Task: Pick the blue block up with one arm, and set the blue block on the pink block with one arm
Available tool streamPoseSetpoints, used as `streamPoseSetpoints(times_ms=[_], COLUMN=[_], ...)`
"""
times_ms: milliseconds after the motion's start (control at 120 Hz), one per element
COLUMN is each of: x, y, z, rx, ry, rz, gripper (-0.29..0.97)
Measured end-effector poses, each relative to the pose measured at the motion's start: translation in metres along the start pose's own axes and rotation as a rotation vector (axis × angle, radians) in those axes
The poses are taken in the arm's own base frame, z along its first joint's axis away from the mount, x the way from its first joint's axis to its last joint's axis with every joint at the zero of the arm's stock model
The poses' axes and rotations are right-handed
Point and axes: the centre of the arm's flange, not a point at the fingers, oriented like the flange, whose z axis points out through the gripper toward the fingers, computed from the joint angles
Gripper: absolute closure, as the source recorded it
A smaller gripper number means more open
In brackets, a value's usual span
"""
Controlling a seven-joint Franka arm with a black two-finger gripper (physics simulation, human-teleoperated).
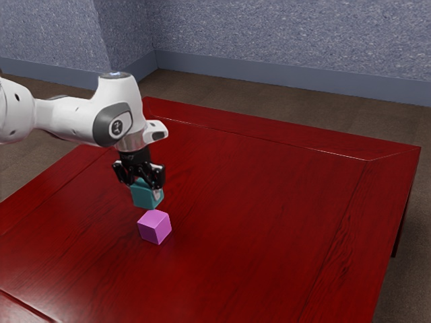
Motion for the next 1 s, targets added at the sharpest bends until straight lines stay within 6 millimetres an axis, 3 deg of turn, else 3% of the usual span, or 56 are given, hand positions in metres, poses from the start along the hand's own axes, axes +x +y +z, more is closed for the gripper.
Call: streamPoseSetpoints(times_ms=[350, 1000], x=[-0.014, -0.013], y=[0.009, 0.007], z=[-0.001, 0.002], rx=[-0.002, 0.009], ry=[-0.008, -0.011], rz=[0.018, 0.033], gripper=[0.34, 0.35])
